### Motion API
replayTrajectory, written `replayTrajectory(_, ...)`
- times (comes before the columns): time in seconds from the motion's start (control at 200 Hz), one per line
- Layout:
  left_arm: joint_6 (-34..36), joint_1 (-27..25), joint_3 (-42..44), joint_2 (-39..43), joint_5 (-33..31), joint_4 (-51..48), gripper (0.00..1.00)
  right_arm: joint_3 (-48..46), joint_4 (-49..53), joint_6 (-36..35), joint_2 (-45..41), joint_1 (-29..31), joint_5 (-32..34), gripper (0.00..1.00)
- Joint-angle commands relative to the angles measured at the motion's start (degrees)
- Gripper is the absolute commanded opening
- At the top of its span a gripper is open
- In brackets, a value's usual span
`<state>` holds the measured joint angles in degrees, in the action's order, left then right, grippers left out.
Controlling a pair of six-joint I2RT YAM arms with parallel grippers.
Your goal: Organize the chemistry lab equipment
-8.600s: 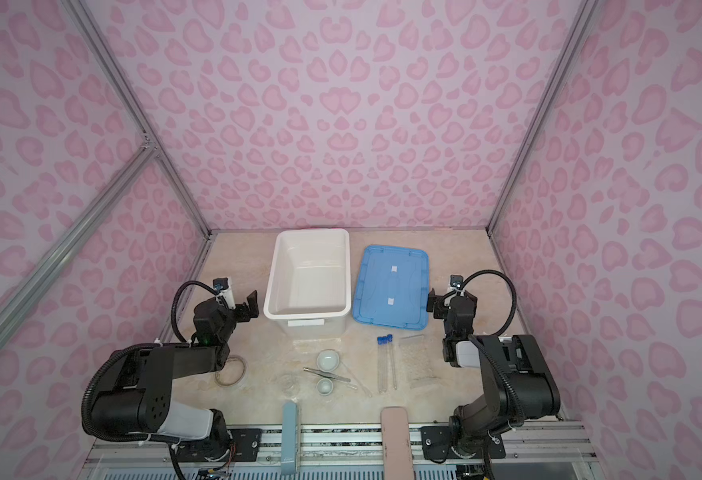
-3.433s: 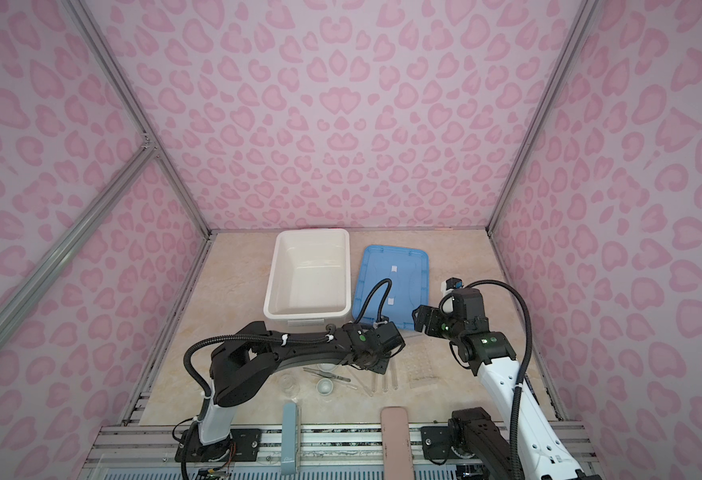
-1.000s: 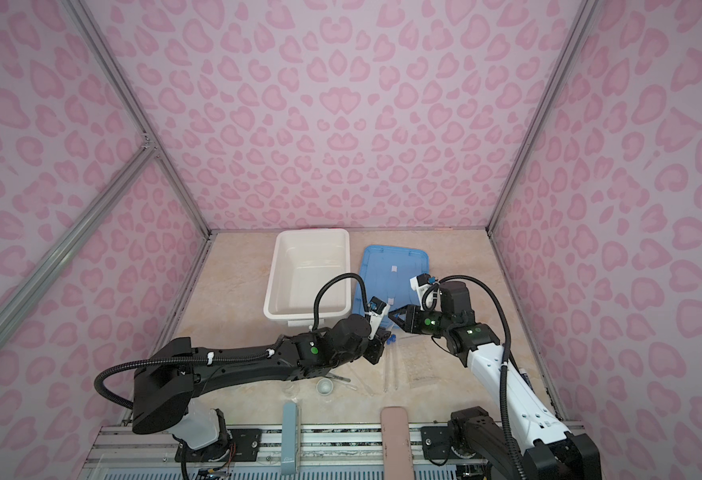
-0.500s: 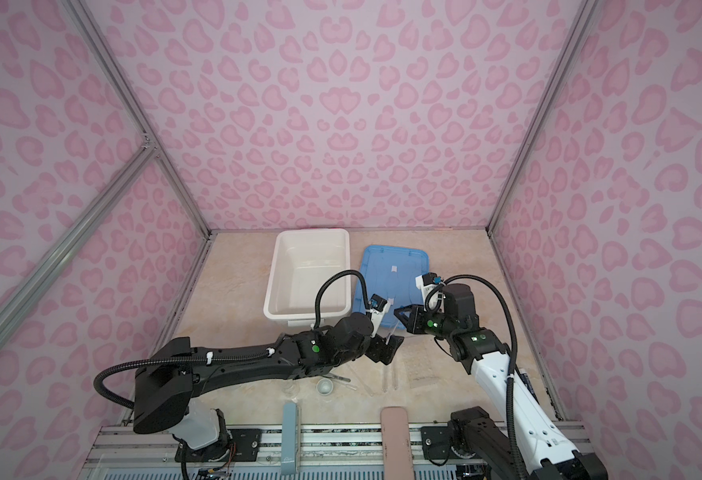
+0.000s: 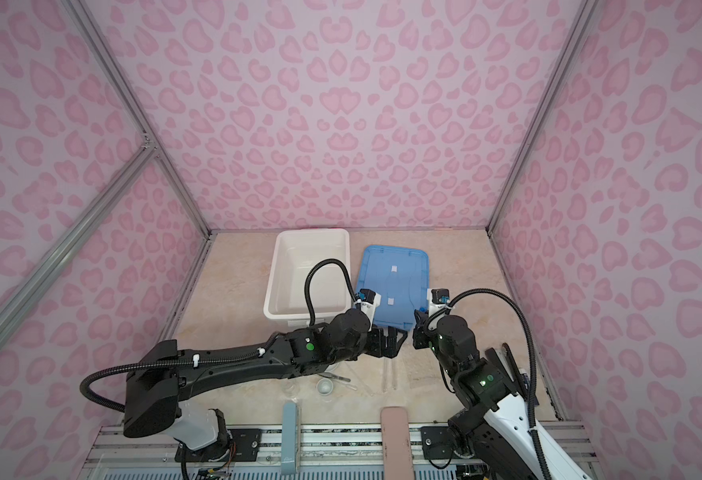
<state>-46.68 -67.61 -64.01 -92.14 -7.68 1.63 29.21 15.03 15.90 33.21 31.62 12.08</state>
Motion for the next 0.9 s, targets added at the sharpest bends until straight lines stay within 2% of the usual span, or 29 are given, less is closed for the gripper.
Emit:
replayTrajectory(0.0,-2.4,-0.2,0.5,-1.2,2.1,0.4,1.00,-2.1,-2.5,-0.9,-2.2,3.2,14.6,0.16)
replayTrajectory(0.065,-2.4,-0.3,0.7,-1.7,2.9,1.1,0.99,-2.9,-2.5,-0.4,-2.9,4.0,16.9,0.16)
replayTrajectory(0.455,-2.2,-0.3,2.3,-1.4,3.2,3.7,0.97,-5.5,-4.5,2.7,-2.6,4.6,17.3,0.16)
replayTrajectory(0.77,-2.7,-0.5,2.4,-1.1,2.3,3.2,0.97,-7.2,-3.8,4.9,-2.6,7.5,23.0,0.16)
replayTrajectory(0.895,-2.4,-0.6,3.0,-0.5,1.5,3.5,0.98,-8.6,-5.7,5.2,-1.7,7.8,22.9,0.16)
